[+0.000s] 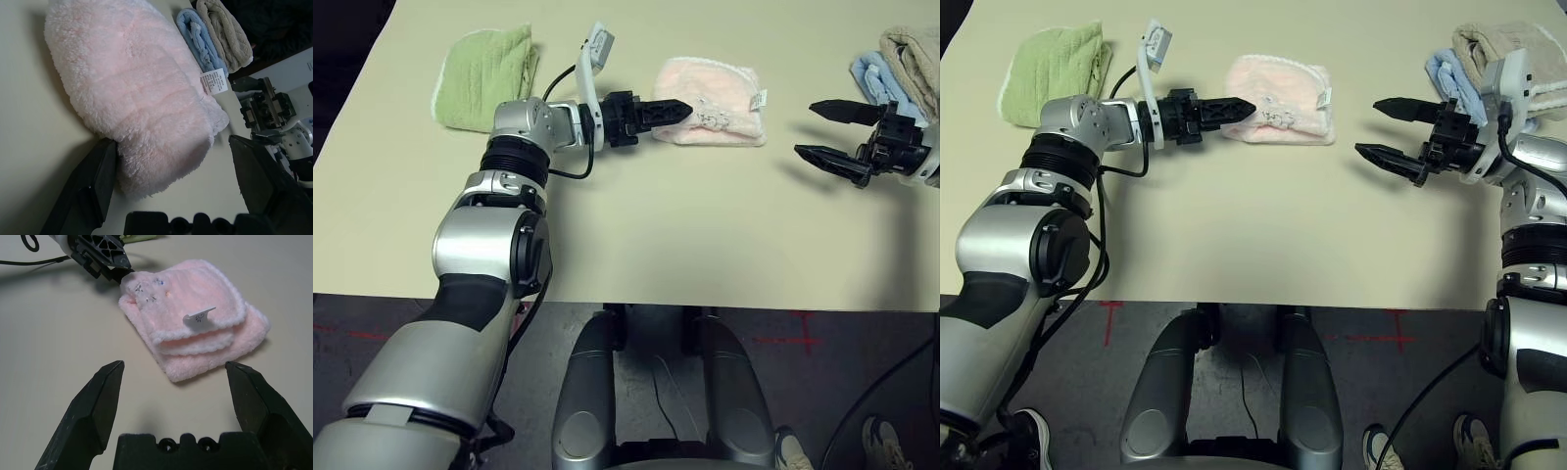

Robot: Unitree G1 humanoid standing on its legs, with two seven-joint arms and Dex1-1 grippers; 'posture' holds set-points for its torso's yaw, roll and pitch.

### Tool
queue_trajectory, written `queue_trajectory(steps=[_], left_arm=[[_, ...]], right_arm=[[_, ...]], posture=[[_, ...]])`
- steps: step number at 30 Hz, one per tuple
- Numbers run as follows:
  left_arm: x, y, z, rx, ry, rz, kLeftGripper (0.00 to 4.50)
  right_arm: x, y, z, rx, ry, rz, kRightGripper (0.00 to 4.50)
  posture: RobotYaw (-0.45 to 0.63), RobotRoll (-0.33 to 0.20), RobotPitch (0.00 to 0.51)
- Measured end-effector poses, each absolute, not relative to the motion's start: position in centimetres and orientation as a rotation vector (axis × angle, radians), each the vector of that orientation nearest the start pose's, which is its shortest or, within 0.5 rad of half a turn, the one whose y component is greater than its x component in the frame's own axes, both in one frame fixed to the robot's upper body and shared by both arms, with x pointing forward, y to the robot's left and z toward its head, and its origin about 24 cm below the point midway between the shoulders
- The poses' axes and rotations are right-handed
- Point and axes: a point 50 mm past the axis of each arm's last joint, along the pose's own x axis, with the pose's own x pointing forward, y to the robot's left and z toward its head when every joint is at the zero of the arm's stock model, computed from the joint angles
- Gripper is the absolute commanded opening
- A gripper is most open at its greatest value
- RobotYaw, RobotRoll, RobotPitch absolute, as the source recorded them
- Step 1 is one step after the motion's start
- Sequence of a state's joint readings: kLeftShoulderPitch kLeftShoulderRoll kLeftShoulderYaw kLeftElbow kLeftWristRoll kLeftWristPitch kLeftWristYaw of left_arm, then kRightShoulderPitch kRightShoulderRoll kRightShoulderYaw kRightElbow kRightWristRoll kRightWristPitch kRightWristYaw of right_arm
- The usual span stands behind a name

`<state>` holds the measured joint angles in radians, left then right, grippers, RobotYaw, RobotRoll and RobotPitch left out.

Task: Fold the towel and set it aside.

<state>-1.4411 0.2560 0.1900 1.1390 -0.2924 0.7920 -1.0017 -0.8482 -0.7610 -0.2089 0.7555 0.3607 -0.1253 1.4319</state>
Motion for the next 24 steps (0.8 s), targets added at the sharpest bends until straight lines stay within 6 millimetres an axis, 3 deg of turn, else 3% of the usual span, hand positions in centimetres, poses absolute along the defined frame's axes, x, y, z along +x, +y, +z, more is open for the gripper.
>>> queue_trajectory(steps=[1, 4, 14, 15, 24], left_arm=[[39.70, 9.05, 24.55, -0.406, 0.372, -1.108, 4.48], [39.72, 9.03, 24.46, -0.411, 0.378, -1.103, 3.86], [39.81, 9.03, 24.24, -0.424, 0.387, -1.078, 0.22], [39.82, 9.04, 24.25, -0.426, 0.387, -1.077, 0.05], [39.79, 9.36, 24.26, -0.438, 0.397, -1.070, 0.05]], right_arm=[[32.85, -28.83, 22.75, -0.384, -0.228, 0.997, 4.48], [32.83, -28.78, 22.84, -0.389, -0.232, 0.998, 4.50], [32.84, -28.89, 22.67, -0.392, -0.231, 0.993, 4.50], [32.84, -28.92, 22.64, -0.393, -0.231, 0.992, 4.50], [32.95, -29.15, 22.45, -0.393, -0.226, 0.983, 4.50]], posture=[[-0.05, 0.000, 0.405], [-0.05, 0.000, 0.405], [-0.04, 0.000, 0.393], [-0.04, 0.000, 0.393], [-0.04, 0.000, 0.388]])
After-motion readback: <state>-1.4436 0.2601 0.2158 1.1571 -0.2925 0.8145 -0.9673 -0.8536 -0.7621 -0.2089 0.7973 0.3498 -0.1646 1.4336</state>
